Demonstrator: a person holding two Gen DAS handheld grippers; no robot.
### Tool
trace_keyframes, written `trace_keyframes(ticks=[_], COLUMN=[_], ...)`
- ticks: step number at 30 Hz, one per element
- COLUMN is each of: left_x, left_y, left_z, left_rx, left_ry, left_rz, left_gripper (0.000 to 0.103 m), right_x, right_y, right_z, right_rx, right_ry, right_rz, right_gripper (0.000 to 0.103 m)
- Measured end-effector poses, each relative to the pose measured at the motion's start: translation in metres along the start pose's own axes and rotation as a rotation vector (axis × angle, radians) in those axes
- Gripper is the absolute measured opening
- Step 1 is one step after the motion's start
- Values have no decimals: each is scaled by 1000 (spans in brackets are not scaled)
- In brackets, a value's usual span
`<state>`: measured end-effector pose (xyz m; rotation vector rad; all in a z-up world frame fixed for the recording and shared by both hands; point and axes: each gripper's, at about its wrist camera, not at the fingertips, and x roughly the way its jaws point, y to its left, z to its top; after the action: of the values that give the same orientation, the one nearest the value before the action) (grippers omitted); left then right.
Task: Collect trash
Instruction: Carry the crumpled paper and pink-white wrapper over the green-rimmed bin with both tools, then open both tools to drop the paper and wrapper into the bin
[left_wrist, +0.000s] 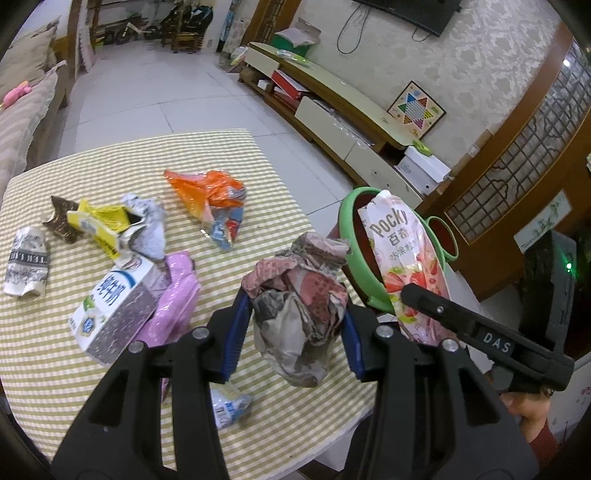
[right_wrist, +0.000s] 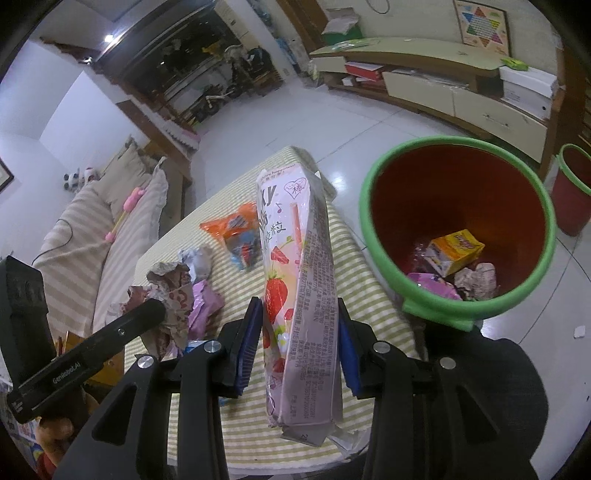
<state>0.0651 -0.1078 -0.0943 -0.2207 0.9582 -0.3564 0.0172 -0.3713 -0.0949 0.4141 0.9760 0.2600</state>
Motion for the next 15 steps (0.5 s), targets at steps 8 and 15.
trace_keyframes(ticks=[8, 15], left_x=[16, 37], left_y=[-19, -41], left_z=[12, 24], left_rx=[43, 86], left_ry=[15, 30], left_rz=[-14, -39], left_gripper=[43, 43], right_x=[-7, -13], right_y=[-31, -59], right_z=[2, 7], right_rx=[60, 110], right_ry=[-18, -31], right_rz=[-25, -60], right_gripper=[38, 37])
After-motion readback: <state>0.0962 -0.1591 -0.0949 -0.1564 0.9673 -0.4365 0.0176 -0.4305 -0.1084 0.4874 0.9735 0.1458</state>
